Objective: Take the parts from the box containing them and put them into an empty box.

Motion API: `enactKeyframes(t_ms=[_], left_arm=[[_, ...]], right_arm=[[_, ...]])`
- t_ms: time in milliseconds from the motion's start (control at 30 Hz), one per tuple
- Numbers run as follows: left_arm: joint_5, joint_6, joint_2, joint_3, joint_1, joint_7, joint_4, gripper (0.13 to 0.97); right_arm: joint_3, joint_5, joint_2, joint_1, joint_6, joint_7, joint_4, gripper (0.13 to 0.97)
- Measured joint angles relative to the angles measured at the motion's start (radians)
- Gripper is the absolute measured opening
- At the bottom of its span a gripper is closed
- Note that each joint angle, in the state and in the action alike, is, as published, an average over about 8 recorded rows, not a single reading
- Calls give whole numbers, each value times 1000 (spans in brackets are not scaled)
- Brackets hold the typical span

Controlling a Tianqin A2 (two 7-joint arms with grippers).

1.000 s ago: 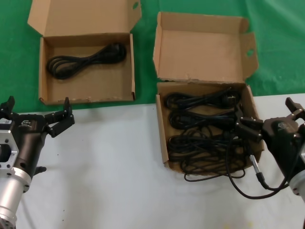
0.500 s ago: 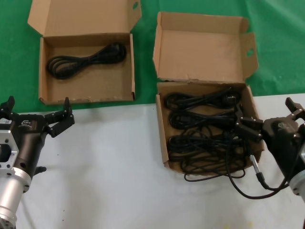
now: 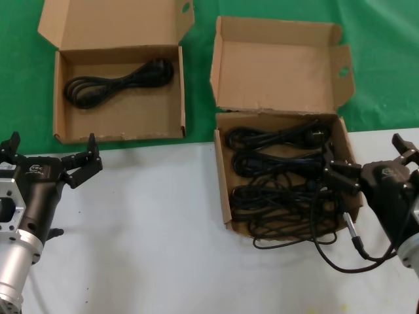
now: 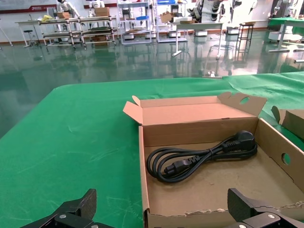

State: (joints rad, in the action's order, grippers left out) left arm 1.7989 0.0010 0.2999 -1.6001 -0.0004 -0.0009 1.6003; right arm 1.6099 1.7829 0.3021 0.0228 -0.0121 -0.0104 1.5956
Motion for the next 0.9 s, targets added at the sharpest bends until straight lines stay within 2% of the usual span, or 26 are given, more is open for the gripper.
enactKeyframes(t_ms=[900], left_arm=[[0,0,0,0,0,0,0,966]], right_arm=[[0,0,0,0,0,0,0,966]])
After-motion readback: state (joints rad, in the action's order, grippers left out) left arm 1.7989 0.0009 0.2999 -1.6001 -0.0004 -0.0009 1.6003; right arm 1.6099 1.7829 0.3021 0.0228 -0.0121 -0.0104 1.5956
